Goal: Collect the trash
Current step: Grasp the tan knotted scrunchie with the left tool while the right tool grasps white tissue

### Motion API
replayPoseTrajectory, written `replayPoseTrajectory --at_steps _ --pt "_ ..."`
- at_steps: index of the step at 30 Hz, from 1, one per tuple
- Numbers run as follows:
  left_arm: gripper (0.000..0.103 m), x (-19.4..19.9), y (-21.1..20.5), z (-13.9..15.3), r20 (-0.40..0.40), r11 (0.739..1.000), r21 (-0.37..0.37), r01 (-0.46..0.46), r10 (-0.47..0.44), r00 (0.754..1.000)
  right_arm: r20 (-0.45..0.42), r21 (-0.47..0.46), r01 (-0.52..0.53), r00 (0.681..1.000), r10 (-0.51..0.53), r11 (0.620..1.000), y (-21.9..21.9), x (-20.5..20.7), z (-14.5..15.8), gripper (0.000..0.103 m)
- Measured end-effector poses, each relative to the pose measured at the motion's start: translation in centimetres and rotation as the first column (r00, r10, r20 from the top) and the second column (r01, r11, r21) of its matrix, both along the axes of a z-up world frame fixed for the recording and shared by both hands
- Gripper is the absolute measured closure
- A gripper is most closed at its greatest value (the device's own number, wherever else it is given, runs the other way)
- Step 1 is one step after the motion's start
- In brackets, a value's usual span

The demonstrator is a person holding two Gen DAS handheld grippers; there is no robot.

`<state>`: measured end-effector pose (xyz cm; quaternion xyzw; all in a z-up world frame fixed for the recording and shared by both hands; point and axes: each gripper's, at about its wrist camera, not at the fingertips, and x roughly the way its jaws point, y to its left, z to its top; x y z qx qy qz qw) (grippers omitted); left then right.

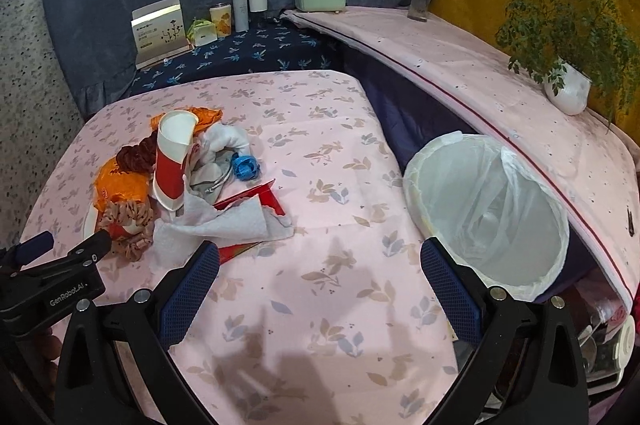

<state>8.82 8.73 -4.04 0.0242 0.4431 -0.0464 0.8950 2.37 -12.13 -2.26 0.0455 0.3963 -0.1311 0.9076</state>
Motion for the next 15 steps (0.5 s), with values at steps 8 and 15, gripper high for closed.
replayPoseTrajectory --at_steps 8,15 --pt "0.035 2.0 0.1 -1.4 -0.048 0.997 -0.068 0.037 -0.040 0.998 -0.028 0.068 -0.046 0.998 0.048 0.997 1.6 3.3 -2.0 0.013" --pt "0.070 2.8 -1.0 -2.3 -0.082 0.991 -0.093 0.095 -0.103 0.991 -0.046 0.095 -0.086 0.995 0.091 0.992 3.1 5.2 -3.3 0.022"
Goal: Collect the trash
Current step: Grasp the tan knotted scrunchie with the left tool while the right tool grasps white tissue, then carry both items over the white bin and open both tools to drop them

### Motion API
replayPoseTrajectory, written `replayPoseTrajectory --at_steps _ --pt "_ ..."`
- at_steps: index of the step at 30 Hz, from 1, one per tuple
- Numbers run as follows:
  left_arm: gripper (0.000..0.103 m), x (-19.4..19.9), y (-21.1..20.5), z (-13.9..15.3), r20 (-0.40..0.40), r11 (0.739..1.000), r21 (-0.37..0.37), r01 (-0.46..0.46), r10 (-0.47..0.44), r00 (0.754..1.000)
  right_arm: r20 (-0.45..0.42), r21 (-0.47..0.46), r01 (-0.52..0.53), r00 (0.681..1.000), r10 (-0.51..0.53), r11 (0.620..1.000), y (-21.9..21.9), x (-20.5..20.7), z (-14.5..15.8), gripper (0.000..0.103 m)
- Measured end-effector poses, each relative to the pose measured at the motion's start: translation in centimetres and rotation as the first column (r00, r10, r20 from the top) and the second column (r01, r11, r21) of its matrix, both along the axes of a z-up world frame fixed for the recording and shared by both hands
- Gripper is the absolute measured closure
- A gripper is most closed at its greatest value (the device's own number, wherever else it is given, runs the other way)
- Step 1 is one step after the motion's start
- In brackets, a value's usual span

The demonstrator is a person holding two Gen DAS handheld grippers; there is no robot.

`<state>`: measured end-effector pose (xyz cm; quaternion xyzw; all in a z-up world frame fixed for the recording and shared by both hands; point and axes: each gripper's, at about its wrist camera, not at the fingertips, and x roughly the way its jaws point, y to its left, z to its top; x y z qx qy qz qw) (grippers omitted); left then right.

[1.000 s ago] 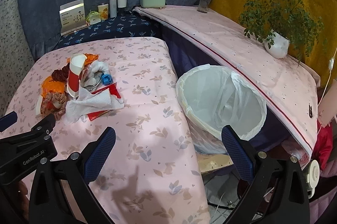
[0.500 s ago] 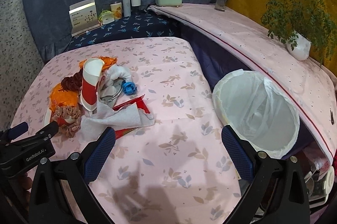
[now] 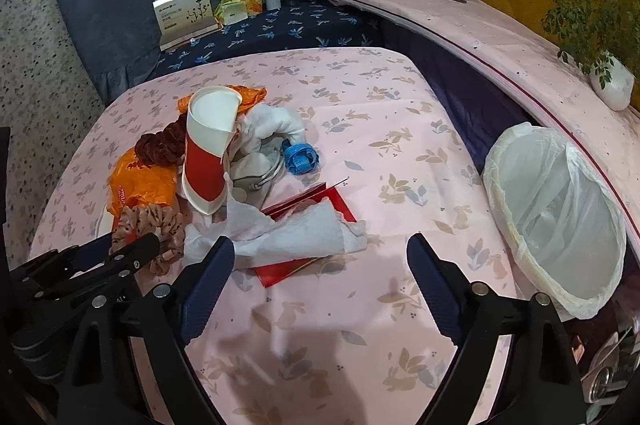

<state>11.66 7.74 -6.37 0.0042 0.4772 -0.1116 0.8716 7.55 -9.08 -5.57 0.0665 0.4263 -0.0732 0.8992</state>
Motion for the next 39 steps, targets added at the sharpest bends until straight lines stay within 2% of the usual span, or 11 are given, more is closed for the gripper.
replayPoseTrajectory --at_steps 3,4,7,9,10,12,14,20,28,39 --pt "0.086 0.0 -0.2 -0.2 -0.008 1.000 -0.012 0.017 -0.017 1.000 -0.008 0.004 -0.018 1.000 0.018 1.000 0.5 0.7 -0.6 0.027" --pt "0.089 -0.1 -0.2 -0.2 -0.012 1.000 -0.021 0.023 -0.023 1.000 -0.010 0.008 -0.023 1.000 0.023 1.000 0.6 0.8 -0.8 0.029" --pt "0.094 -0.2 -0.2 -0.1 -0.008 0.999 -0.031 0.030 -0.031 0.999 -0.030 0.021 -0.035 0.999 0.036 0.999 0.8 1.5 -1.7 0.042" --pt "0.095 -0.4 -0.2 0.0 -0.004 0.999 -0.036 0.036 -0.036 0.999 -0.039 0.043 -0.049 0.998 0.051 0.998 1.1 1.8 -2.2 0.058" --pt "0.095 -0.5 -0.3 0.1 -0.002 0.998 -0.039 0.039 -0.039 0.999 -0.044 0.051 -0.056 0.997 0.058 0.997 1.1 1.9 -2.4 0.062" --pt "0.095 -0.7 -0.2 0.3 0.000 0.998 -0.041 0.044 -0.044 0.999 -0.052 0.064 -0.070 0.996 0.074 0.995 1.3 2.0 -2.7 0.084" --pt "0.096 -0.9 -0.2 0.6 0.006 0.998 -0.044 0.046 -0.046 0.999 -0.054 0.070 -0.086 0.995 0.090 0.994 1.5 1.9 -2.7 0.095" --pt "0.096 -1.8 -0.4 2.0 0.026 0.997 -0.054 0.061 -0.060 0.998 -0.005 0.071 -0.098 0.995 0.098 0.993 1.2 0.7 -0.5 0.098" --pt "0.096 -3.0 -2.4 4.9 0.067 0.988 -0.096 0.121 -0.115 0.991 0.090 0.070 -0.050 0.995 0.043 0.996 -1.9 -0.8 3.8 0.098" --pt "0.096 -3.7 -8.1 8.5 0.123 0.960 -0.132 0.248 -0.233 0.965 0.217 0.065 0.034 0.975 -0.047 0.997 -7.1 -3.5 8.8 0.098"
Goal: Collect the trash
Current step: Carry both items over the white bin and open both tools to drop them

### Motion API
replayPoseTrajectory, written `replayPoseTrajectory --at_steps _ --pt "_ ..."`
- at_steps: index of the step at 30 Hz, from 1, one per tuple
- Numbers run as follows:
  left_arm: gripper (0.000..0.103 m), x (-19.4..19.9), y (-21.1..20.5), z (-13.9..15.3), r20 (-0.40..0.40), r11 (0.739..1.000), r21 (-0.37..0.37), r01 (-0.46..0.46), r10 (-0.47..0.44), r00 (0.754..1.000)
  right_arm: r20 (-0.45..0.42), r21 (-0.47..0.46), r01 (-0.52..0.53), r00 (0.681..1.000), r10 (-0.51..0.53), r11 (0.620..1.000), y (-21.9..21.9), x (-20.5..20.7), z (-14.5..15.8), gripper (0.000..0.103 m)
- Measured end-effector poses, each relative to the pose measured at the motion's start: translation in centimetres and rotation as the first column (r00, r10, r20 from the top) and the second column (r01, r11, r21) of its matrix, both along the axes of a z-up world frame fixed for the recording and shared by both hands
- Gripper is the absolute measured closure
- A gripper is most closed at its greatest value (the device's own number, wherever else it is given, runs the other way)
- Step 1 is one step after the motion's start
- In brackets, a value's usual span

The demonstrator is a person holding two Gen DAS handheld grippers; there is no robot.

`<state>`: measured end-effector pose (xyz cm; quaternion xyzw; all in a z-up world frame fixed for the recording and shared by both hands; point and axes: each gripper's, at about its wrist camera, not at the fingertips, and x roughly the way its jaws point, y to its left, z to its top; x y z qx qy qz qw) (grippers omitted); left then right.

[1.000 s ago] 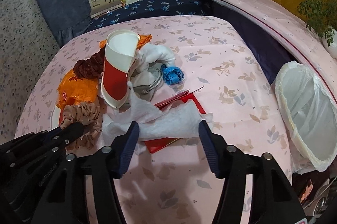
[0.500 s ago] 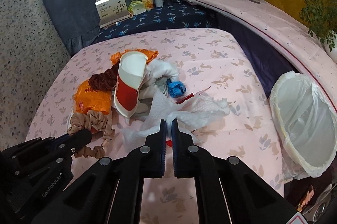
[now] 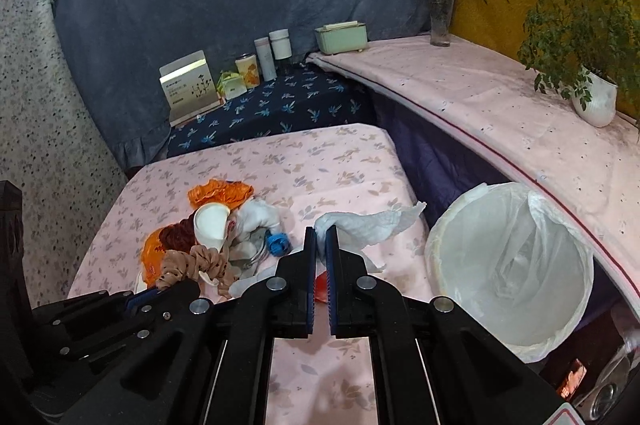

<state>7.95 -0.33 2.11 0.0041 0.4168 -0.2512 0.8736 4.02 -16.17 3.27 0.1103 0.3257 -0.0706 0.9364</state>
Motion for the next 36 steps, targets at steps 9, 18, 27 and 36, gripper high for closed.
replayPoseTrajectory --at_steps 9,18,27,36 --pt "0.096 0.0 -6.1 1.7 0.015 0.992 -0.028 0.121 -0.121 0.993 0.077 -0.022 0.129 0.989 -0.127 0.991 -6.2 -2.0 3.3 0.098" --pt "0.096 -0.5 -13.0 1.7 0.016 0.964 -0.028 0.266 -0.266 0.964 0.073 -0.047 0.290 0.955 -0.286 0.956 -13.1 -3.4 3.3 0.098" --pt "0.096 -1.0 -19.1 1.0 0.031 0.924 -0.024 0.382 -0.381 0.924 0.004 -0.044 0.377 0.926 -0.377 0.925 -17.9 -4.3 0.5 0.098" --pt "0.058 -0.9 -21.9 -0.1 0.027 0.921 -0.003 0.389 -0.388 0.921 -0.037 -0.035 0.408 0.912 -0.409 0.912 -19.4 -4.2 -1.2 0.084"
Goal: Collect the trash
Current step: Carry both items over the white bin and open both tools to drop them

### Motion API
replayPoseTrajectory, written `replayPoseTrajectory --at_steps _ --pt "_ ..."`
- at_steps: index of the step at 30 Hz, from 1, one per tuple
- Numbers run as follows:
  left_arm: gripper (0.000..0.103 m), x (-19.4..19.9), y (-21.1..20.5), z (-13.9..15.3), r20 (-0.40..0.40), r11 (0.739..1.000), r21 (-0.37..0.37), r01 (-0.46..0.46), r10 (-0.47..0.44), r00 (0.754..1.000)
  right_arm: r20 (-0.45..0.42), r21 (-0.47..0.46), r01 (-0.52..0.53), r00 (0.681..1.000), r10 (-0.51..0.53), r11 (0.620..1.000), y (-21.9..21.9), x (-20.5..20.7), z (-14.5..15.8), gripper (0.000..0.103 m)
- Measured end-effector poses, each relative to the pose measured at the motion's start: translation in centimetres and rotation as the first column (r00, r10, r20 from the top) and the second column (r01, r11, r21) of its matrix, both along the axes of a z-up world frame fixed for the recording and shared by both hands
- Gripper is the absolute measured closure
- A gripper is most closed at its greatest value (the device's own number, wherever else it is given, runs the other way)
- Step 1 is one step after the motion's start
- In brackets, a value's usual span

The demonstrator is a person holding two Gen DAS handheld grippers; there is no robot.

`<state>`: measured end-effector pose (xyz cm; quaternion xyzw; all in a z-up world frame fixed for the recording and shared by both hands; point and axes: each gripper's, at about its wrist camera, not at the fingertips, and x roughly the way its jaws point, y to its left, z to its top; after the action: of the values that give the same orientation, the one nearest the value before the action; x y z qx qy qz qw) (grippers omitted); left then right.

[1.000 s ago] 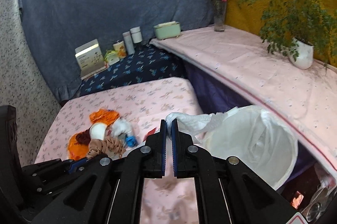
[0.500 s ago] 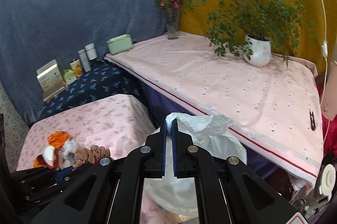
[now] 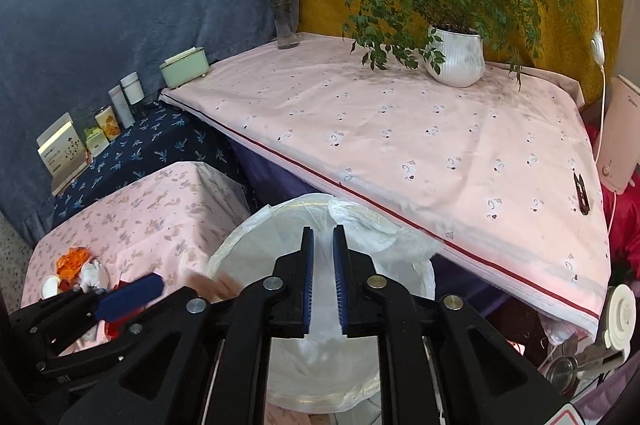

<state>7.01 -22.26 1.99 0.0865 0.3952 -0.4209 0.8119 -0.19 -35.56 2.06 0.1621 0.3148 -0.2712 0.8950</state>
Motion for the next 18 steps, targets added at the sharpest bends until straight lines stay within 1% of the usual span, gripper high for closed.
replayPoseTrajectory --at_steps 1,3,7,11,14,18 --pt "0.056 0.1 0.1 0.0 0.003 1.000 0.000 -0.013 0.013 1.000 0.000 -0.004 0.003 1.000 -0.003 1.000 0.0 0.1 0.0 0.081" --pt "0.053 0.3 0.2 -0.1 -0.001 1.000 0.003 -0.025 0.025 1.000 0.008 -0.010 0.007 1.000 -0.007 1.000 0.1 0.0 0.1 0.069" --pt "0.045 1.1 1.1 -0.4 -0.006 0.998 0.009 -0.068 0.068 0.998 0.015 -0.019 0.007 1.000 -0.007 1.000 0.2 0.0 0.4 0.065" --pt "0.045 1.8 2.2 -0.5 -0.014 0.994 0.007 -0.112 0.112 0.994 0.016 -0.019 -0.003 1.000 0.003 1.000 0.7 0.3 0.6 0.060" --pt "0.045 2.2 3.2 -0.5 -0.013 0.990 0.002 -0.141 0.141 0.990 0.016 -0.027 -0.016 1.000 0.017 1.000 1.6 0.5 0.7 0.054" --pt "0.038 2.6 5.3 -0.2 -0.010 0.980 -0.012 -0.196 0.196 0.981 0.024 -0.023 -0.042 0.999 0.042 0.999 3.0 0.8 1.1 0.048"
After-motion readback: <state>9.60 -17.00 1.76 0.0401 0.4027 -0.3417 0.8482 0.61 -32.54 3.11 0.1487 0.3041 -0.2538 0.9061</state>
